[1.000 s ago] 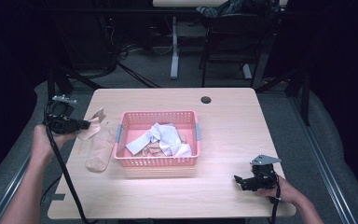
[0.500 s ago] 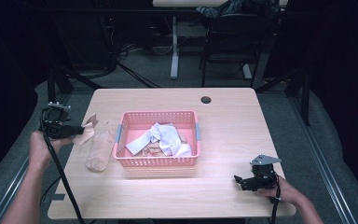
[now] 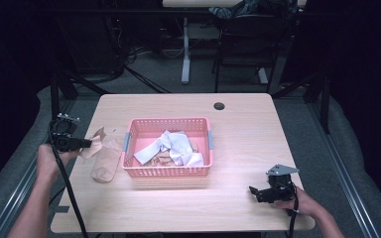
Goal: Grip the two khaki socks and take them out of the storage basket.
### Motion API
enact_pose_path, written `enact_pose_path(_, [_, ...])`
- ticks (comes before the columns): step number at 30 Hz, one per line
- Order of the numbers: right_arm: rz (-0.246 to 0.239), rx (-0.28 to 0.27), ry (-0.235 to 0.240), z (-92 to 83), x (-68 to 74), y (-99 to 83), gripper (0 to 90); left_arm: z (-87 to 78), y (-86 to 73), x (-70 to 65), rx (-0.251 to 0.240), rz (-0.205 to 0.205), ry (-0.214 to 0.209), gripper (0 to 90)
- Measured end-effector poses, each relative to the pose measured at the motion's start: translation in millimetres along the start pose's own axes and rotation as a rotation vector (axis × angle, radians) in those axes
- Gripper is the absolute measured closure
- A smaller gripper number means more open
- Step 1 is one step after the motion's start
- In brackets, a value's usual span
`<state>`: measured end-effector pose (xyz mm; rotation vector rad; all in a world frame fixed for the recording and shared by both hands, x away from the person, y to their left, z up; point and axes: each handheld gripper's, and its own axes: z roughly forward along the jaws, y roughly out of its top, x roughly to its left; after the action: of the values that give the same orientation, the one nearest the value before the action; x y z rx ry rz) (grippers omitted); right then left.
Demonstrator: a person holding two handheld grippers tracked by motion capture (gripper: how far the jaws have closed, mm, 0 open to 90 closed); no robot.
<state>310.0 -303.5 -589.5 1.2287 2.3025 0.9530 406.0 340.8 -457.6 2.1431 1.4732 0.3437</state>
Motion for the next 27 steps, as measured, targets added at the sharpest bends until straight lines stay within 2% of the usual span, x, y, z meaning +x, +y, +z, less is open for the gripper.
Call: enact_pose_path(27, [-0.003, 0.0, 0.001, 0.1, -0.2, 0.1, 0.0, 57.5, -13.2, -6.2, 0.11, -0.031, 0.001, 86.5])
